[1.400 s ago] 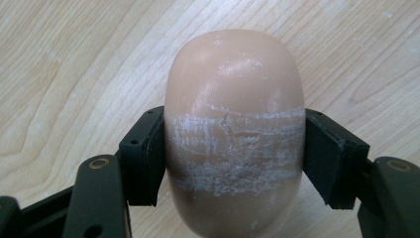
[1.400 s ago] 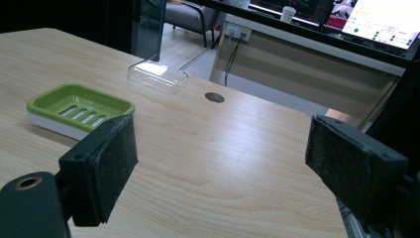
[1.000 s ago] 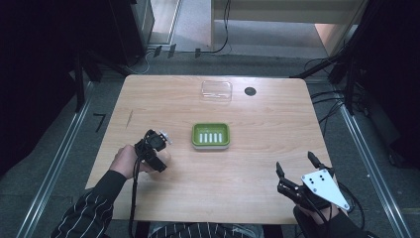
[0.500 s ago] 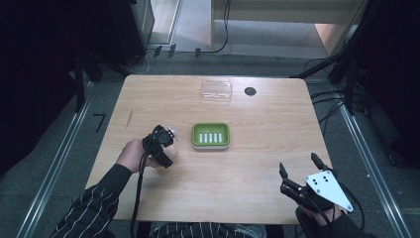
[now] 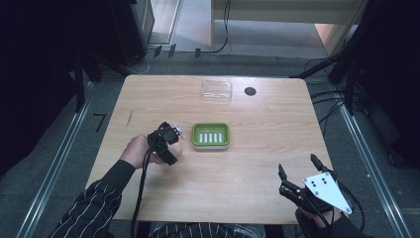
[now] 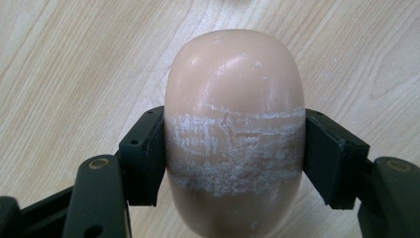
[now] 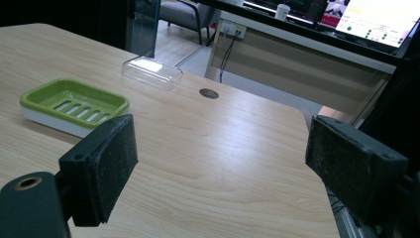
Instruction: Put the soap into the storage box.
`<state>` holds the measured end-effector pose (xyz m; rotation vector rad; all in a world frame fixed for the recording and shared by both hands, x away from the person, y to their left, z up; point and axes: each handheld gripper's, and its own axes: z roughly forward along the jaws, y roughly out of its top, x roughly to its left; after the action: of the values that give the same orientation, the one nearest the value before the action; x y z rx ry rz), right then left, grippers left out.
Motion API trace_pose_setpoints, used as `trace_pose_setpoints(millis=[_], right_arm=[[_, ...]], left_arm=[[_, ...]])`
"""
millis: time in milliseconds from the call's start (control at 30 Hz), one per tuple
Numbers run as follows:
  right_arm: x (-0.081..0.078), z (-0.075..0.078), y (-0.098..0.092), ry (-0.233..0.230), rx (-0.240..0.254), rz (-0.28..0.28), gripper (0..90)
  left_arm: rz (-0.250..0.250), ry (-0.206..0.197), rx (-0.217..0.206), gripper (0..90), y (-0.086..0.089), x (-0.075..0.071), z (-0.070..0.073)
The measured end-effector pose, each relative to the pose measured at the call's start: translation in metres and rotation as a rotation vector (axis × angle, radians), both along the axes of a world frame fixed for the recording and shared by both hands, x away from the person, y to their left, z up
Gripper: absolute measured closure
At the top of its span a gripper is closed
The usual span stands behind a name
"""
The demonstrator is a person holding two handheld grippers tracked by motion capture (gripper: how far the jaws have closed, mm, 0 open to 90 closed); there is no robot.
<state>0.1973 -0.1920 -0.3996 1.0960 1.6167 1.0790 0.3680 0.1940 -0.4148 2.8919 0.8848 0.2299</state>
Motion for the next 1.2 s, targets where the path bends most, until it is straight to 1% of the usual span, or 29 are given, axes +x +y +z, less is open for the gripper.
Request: trace_pose_setpoints(millis=[133,167,333,400,500,533,567,633,700,800,900,1033,1100,1200], right_arm=[[0.001,0.000,0.000,0.001,0.004,0.002,13.4],[0.001,0.000,0.000,0.002,0.003,0.002,13.4],[0.001,0.000,0.000,0.004,0.009,0.001,13.4],[0.002,0.000,-0.001,0.002,0.009,0.002,13.4],[0.001,0.000,0.000,0.006,0.008,0.001,13.4],[0.001,0.000,0.000,0.006,0.007,0.000,13.4],[0.001,0.000,0.000,0.006,0.006,0.000,13.4],[0.001,0.000,0.000,0.006,0.005,-0.002,13.4],[0.001,0.000,-0.001,0.008,0.003,-0.002,13.4],[0.000,0.000,-0.002,0.008,0.006,-0.005,13.4],[-0.001,0.000,-0.002,0.009,0.001,-0.002,13.4],[-0.002,0.000,-0.002,0.014,0.005,-0.009,13.4],[-0.002,0.000,-0.002,0.018,0.004,-0.009,13.4],[-0.003,-0.001,-0.003,0.018,0.002,-0.010,13.4]], left_arm=[[-0.025,0.000,0.007,33.6,-0.004,0.004,0.002],[-0.025,-0.001,0.003,33.5,-0.006,0.005,0.002],[-0.050,-0.005,-0.003,33.5,-0.012,0.008,0.007],[-0.061,0.000,-0.002,33.5,-0.015,0.008,0.008],[-0.076,-0.003,-0.011,33.5,-0.018,0.009,0.010],[-0.088,0.001,-0.002,33.5,-0.019,0.010,0.011],[-0.087,0.000,-0.008,33.5,-0.020,0.011,0.011],[-0.100,0.001,-0.005,33.5,-0.022,0.013,0.013],[-0.100,-0.009,-0.016,33.6,-0.023,0.013,0.014],[-0.113,-0.011,-0.015,33.5,-0.025,0.014,0.017],[-0.119,-0.007,-0.024,33.5,-0.026,0.014,0.019],[-0.124,-0.012,-0.026,33.5,-0.027,0.014,0.021],[-0.138,-0.006,-0.016,33.6,-0.027,0.015,0.023],[-0.140,-0.016,-0.021,33.5,-0.029,0.017,0.025]])
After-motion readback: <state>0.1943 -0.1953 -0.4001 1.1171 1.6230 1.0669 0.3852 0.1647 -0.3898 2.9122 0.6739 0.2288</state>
